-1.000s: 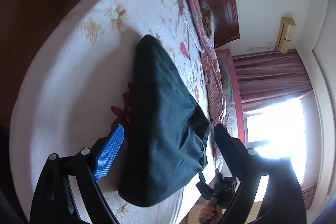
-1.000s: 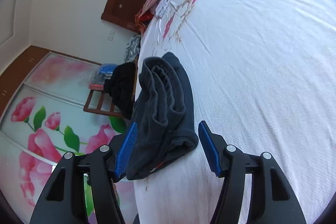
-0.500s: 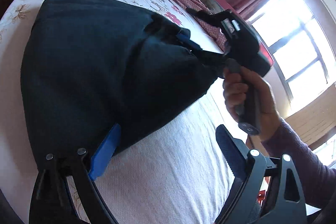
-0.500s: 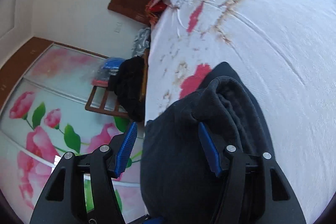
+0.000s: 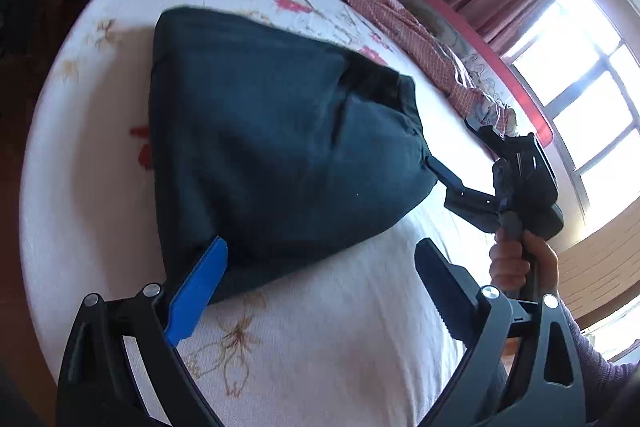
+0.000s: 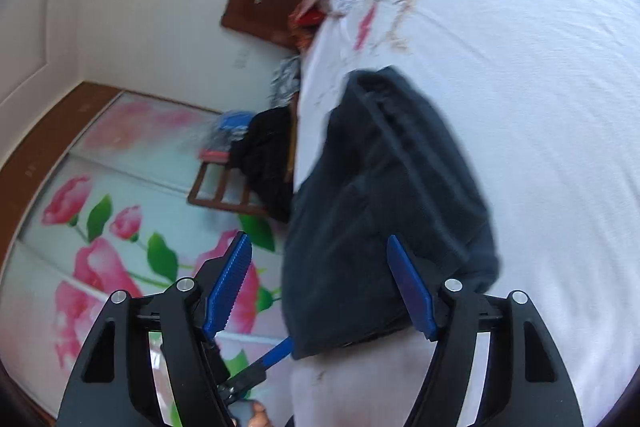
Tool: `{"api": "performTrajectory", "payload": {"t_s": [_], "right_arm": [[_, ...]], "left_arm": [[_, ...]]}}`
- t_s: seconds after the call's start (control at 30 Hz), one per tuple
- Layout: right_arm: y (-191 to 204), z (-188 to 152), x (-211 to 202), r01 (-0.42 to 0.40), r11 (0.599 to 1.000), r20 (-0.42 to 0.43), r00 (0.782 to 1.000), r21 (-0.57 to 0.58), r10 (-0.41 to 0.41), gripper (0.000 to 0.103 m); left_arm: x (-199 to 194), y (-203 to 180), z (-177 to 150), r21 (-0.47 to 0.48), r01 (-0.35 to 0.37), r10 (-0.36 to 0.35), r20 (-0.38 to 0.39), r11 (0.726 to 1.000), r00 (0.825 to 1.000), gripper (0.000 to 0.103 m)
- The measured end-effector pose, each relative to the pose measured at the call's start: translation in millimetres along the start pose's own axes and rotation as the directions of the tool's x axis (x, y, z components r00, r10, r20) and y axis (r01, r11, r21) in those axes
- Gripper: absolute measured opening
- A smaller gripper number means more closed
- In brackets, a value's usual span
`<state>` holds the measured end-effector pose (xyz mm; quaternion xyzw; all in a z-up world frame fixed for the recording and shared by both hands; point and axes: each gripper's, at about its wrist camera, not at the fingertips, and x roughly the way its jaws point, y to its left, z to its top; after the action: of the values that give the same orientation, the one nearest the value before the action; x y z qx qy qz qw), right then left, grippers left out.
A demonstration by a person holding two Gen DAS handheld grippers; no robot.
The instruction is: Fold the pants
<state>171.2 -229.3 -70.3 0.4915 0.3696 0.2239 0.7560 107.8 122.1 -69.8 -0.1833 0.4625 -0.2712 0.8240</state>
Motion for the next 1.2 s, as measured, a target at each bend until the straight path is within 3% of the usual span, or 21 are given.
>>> {"api": "performTrajectory", "payload": {"t_s": [0.03,0.13,0.2,0.27,0.3,0.37,0.43,0.47,0.53,0.57,0.67,0.7,0.73,0.77,0.87,0.93,1.0,1.03,1.1,1.2], "right_arm": [[0,7,-12,0.084,0.996,0.049,0.995,0.002,-0.084,0.057],[24,10,-31,0.036,0.999,0.084,0.996,-0.022,-0.034,0.059],[52,-1,-25,-0.045,0.994,0.031,0.998,-0.095,0.049,0.063],[66,-16,-5,-0.101,0.987,-0.051,0.994,-0.121,0.095,0.077],[63,-22,6,-0.106,0.988,-0.084,0.992,-0.115,0.097,0.077],[32,-25,20,-0.001,0.998,-0.095,0.995,-0.056,-0.004,0.076],[-6,-22,10,-0.054,0.993,-0.056,0.997,0.105,0.061,0.047],[-16,-24,-3,-0.083,0.982,-0.014,0.996,0.167,0.086,0.045],[-13,-29,-35,-0.043,0.983,0.038,0.999,0.178,0.037,0.066],[-6,-34,-51,0.015,0.988,0.055,0.998,0.156,-0.024,0.086],[11,-52,-79,0.089,0.992,-0.024,0.996,0.093,-0.087,0.087],[17,-60,-86,0.153,0.986,-0.054,0.987,0.068,-0.150,0.087],[23,-68,-91,0.253,0.967,-0.088,0.964,0.030,-0.250,0.089],[29,-77,-93,0.361,0.932,-0.122,0.925,-0.020,-0.361,0.091],[43,-106,-96,0.620,0.769,-0.173,0.749,-0.156,-0.640,0.091],[52,-123,-95,0.683,0.700,-0.184,0.676,-0.207,-0.714,0.091],[63,-140,-86,0.687,0.660,-0.203,0.631,-0.304,-0.749,0.091],[69,-149,-77,0.672,0.646,-0.208,0.617,-0.362,-0.759,0.091],[80,-168,-59,0.618,0.617,-0.190,0.615,-0.487,-0.766,0.091],[93,-191,-40,0.585,0.597,-0.087,0.670,-0.549,-0.737,0.091]], "left_arm": [[-2,-2,-4,0.026,-0.001,0.001,0.021,1.000,1.000,0.094],[-6,-4,1,0.018,-0.002,0.001,0.032,1.000,0.999,0.094],[-9,0,-1,-0.008,0.012,-0.012,0.033,1.000,0.999,0.094],[-8,0,-1,-0.013,0.010,-0.010,0.034,1.000,0.999,0.094],[-8,-1,-3,-0.011,0.007,-0.006,0.033,1.000,0.999,0.094],[-8,-1,-6,0.003,-0.001,0.001,0.032,1.000,0.999,0.094],[-13,-2,-7,-0.001,-0.006,0.006,0.025,1.000,1.000,0.094],[-19,-2,-6,-0.015,-0.014,0.014,0.029,1.000,0.999,0.094],[-36,0,-9,-0.047,-0.050,0.052,0.043,0.998,0.998,0.095],[-47,1,-12,-0.068,-0.063,0.066,0.053,0.996,0.996,0.096],[-79,7,-33,-0.137,-0.112,0.124,0.085,0.984,0.989,0.101],[-86,8,-40,-0.169,-0.135,0.149,0.073,0.976,0.986,0.101],[-92,10,-47,-0.200,-0.156,0.170,0.054,0.967,0.984,0.101],[-97,10,-55,-0.221,-0.180,0.193,0.039,0.959,0.980,0.101],[-111,7,-79,-0.278,-0.324,0.335,-0.009,0.904,0.942,0.101],[-113,5,-95,-0.318,-0.372,0.377,-0.049,0.872,0.925,0.101],[-113,-3,-108,-0.325,-0.444,0.440,-0.090,0.835,0.893,0.101],[-110,-7,-114,-0.317,-0.485,0.474,-0.116,0.815,0.873,0.101],[-100,-17,-124,-0.280,-0.528,0.505,-0.155,0.802,0.849,0.101],[-77,-39,-135,-0.136,-0.578,0.548,-0.202,0.805,0.812,0.101]]}}
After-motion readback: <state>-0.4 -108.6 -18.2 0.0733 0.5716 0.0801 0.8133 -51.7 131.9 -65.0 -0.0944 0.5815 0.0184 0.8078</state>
